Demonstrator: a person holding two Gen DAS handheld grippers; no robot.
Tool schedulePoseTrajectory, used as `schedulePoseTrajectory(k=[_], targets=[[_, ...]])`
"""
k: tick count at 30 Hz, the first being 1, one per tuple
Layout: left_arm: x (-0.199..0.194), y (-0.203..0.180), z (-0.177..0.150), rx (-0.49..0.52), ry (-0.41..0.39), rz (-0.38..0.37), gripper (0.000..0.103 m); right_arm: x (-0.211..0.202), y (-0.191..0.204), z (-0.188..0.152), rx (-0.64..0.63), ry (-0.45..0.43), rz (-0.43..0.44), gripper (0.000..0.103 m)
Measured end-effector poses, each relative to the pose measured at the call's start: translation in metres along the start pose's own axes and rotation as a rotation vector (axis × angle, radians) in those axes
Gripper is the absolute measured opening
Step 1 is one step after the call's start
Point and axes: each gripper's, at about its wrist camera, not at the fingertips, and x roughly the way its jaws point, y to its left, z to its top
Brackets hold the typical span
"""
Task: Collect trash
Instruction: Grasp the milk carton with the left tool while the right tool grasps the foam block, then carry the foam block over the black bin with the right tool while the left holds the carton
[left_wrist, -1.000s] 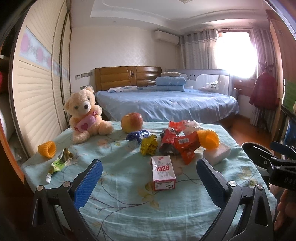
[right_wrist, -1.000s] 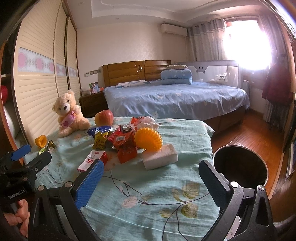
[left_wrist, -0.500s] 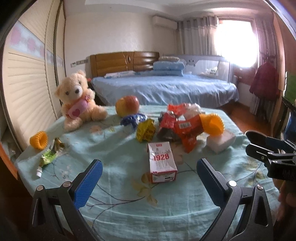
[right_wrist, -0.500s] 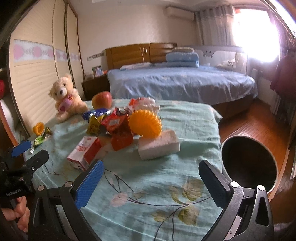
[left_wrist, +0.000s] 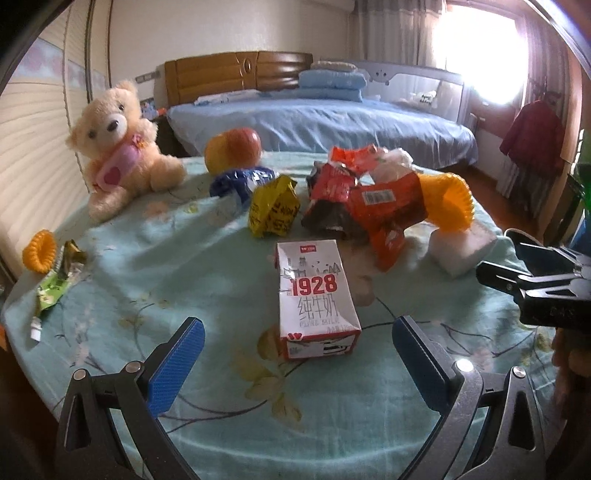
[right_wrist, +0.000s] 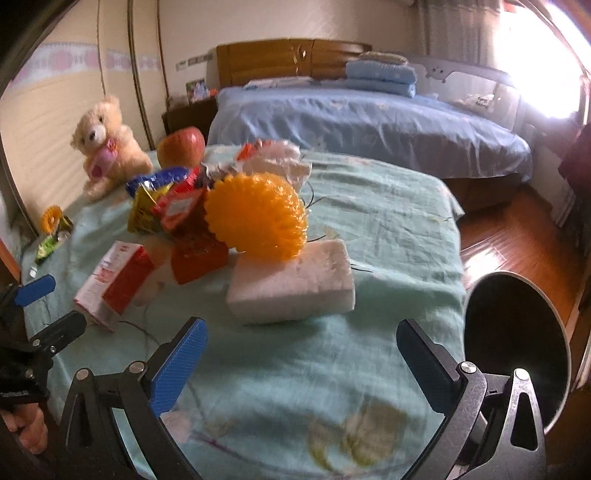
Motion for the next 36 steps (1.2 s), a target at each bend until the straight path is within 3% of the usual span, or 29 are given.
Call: schedulePoseTrajectory(k=[9, 11, 13, 15, 24, 36], targets=[[0.033, 0.000, 0.005, -0.009, 0.052, 0.003, 0.098, 0.023, -0.002, 0.010, -0.009, 0.061, 0.045, 0.101], [0.037, 0.000, 0.004, -0.006, 0.061, -0.003, 0.086, 0.027, -0.003, 0.009, 0.002, 0.079, 0.057, 0.097], [0.042, -0.001, 0.003, 0.001, 0.078, -0.020, 0.059, 0.028, -0.007, 0.009, 0.028, 0.088, 0.070, 0.078], [0.045, -0.002, 0.001, 0.004, 0.096, -0.042, 0.047, 0.025, -0.012, 0.006, 0.066, 0.090, 0.096, 0.076], [0.028, -0.013, -0.001, 0.054, 0.051, -0.087, 0.046, -0.004, -0.024, -0.008, 0.139, 0.039, 0.090, 0.073], [0.005, -0.054, -0.005, 0.164, 0.021, -0.205, 0.046, -0.044, -0.063, -0.038, 0.277, -0.012, 0.030, 0.073]])
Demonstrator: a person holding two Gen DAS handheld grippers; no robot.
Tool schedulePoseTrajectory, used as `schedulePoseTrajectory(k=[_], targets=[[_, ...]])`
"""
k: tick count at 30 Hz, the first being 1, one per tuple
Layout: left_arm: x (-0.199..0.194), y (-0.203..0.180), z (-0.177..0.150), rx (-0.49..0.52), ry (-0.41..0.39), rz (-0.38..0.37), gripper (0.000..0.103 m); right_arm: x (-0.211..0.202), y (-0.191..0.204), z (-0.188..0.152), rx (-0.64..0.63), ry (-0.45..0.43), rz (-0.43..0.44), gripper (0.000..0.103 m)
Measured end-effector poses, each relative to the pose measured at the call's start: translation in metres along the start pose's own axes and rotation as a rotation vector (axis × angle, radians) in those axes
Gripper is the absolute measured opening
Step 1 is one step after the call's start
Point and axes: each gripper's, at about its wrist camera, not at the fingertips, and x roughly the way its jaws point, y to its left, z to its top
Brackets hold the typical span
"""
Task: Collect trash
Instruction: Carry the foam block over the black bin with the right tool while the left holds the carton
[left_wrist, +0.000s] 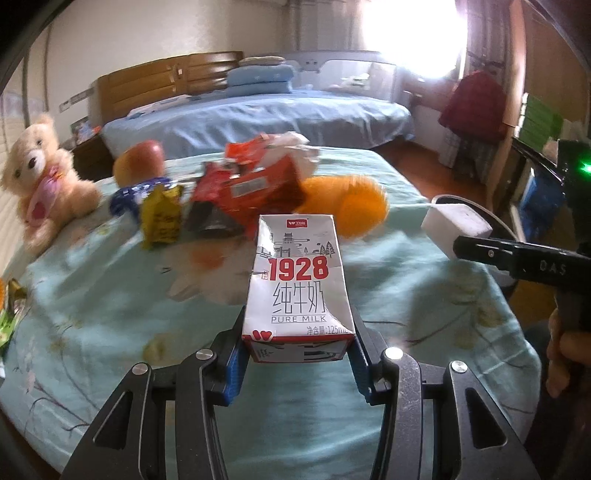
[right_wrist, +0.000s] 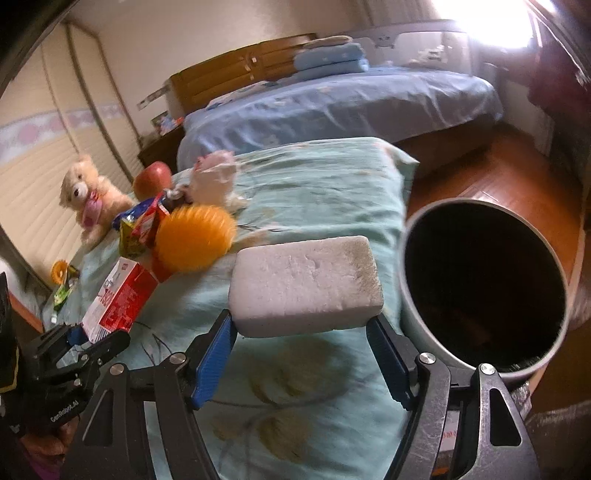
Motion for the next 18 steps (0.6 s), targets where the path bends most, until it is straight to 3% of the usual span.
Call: schedulePoseTrajectory(k=[18], targets=[[0.024, -0.069, 0.032, 0.150, -0.015, -0.127, 0.046, -0.037, -0.070, -0.008, 0.113, -0.058, -0.106, 0.073]])
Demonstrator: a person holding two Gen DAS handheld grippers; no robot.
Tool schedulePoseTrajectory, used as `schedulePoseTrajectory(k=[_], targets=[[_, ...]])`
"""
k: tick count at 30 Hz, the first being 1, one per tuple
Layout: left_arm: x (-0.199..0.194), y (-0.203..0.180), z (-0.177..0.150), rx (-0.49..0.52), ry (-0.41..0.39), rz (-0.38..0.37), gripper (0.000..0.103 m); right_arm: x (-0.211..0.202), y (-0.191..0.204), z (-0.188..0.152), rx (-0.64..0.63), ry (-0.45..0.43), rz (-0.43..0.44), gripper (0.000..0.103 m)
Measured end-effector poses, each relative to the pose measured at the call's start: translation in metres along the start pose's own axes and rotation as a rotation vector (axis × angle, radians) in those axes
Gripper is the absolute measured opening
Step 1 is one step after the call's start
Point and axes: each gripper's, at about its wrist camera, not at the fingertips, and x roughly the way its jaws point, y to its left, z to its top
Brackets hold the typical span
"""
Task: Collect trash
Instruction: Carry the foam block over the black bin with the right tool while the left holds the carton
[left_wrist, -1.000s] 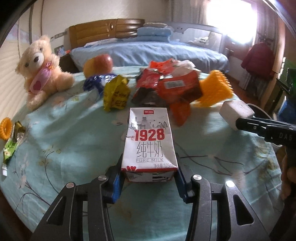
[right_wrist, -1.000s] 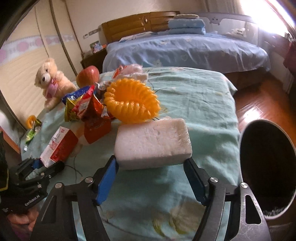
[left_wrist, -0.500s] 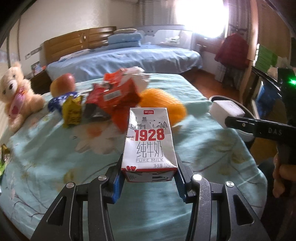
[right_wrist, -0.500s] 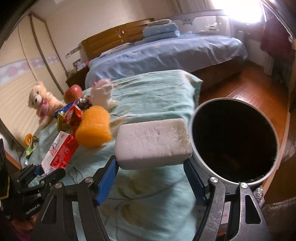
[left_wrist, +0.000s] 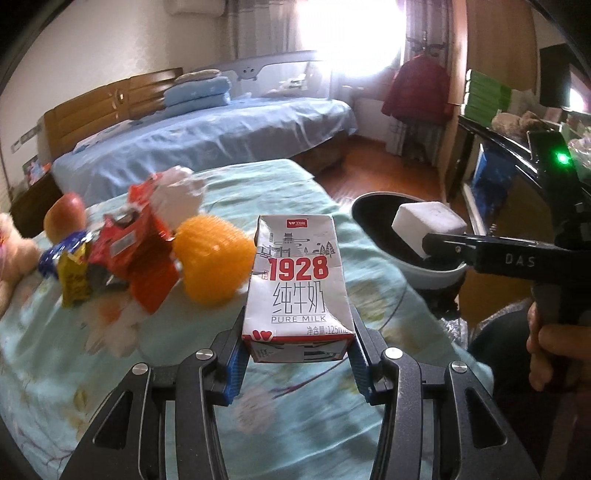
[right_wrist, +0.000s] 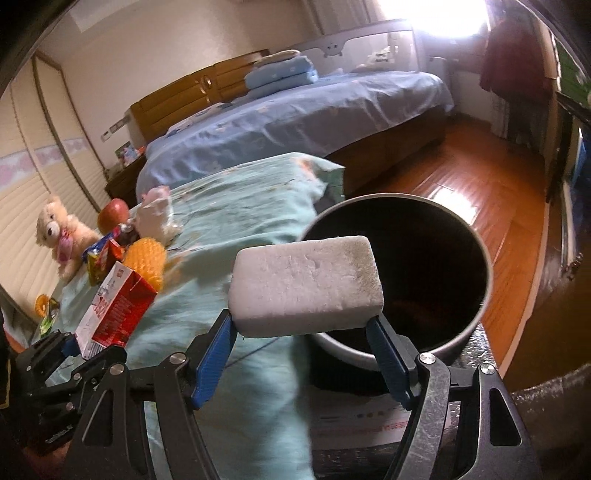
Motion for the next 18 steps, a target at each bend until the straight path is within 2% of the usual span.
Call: schedulePoseTrajectory(k=[18], targets=[[0.053, -0.031, 0.041, 0.061, 0.017, -0.062, 0.046, 0.006, -0.061, 0.016, 0.073, 0.016, -0.059, 0.073]])
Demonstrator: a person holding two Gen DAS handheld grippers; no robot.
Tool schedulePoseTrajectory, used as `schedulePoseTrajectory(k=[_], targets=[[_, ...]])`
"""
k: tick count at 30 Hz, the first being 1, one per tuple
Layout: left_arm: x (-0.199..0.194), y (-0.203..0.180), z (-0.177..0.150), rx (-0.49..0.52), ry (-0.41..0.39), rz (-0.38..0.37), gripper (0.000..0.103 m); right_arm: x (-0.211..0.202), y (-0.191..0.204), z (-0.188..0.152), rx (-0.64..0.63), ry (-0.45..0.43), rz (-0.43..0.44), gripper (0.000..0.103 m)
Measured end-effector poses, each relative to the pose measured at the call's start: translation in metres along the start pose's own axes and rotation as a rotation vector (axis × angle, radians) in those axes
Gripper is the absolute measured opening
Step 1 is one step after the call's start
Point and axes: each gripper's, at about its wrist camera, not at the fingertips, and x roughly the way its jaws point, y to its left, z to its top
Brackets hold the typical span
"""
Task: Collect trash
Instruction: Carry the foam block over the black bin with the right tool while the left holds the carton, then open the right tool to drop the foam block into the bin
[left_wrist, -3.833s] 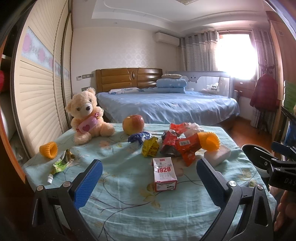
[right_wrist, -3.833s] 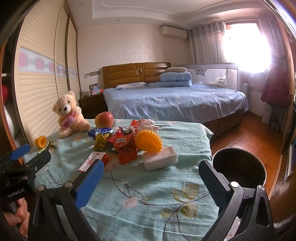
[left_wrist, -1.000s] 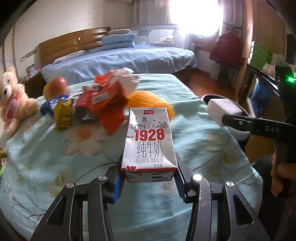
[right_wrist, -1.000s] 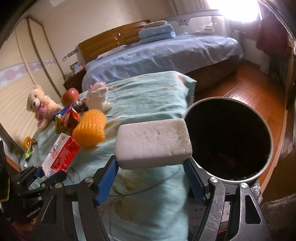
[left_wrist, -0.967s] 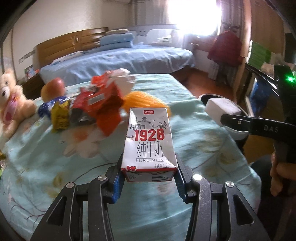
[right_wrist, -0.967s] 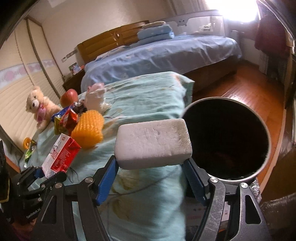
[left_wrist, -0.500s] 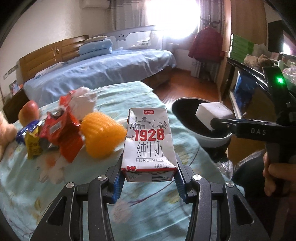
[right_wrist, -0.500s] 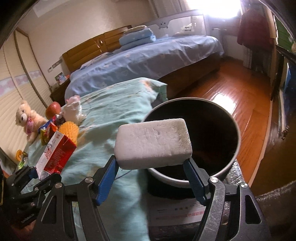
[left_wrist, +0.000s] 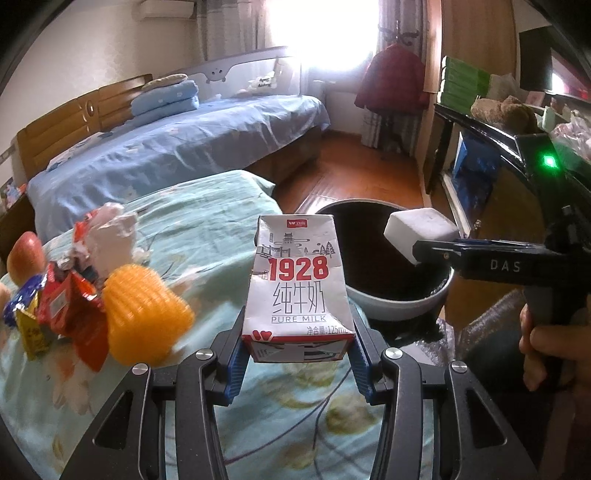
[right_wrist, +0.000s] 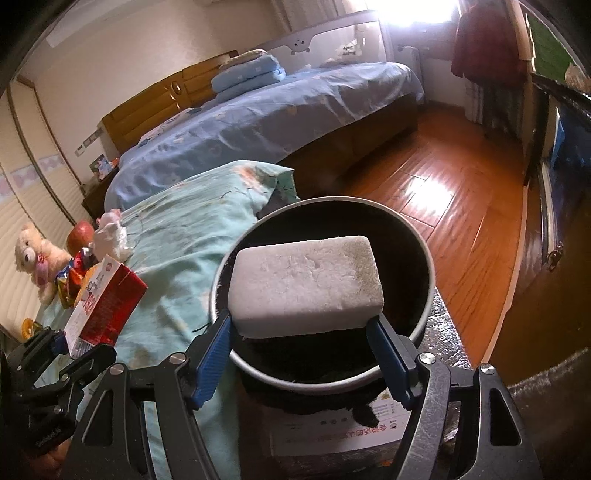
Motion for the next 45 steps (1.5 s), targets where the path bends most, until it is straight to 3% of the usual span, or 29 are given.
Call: schedulePoseTrajectory(k=[30, 32, 36, 45], targets=[[0.064, -0.028, 0.045, 0.009, 0.035, -0.065, 0.047, 0.021, -0.039, 0.026, 0.061, 0.035, 0.003, 0.078], [0.066, -0.027, 0.047, 0.006, 0.038, -0.060, 0.048, 0.022, -0.040, 0.027, 0.069, 0.036, 0.006, 0.080], [0.064, -0.023, 0.045, -0.013, 0.034, -0.050, 0.064, 0.021, -0.041, 0.029, 0.079, 0.036, 0.005, 0.088], [0.034, -0.002, 0.019, -0.089, 0.013, -0.028, 0.066, 0.010, -0.025, 0.023, 0.082, 0.001, 0.028, 0.089]])
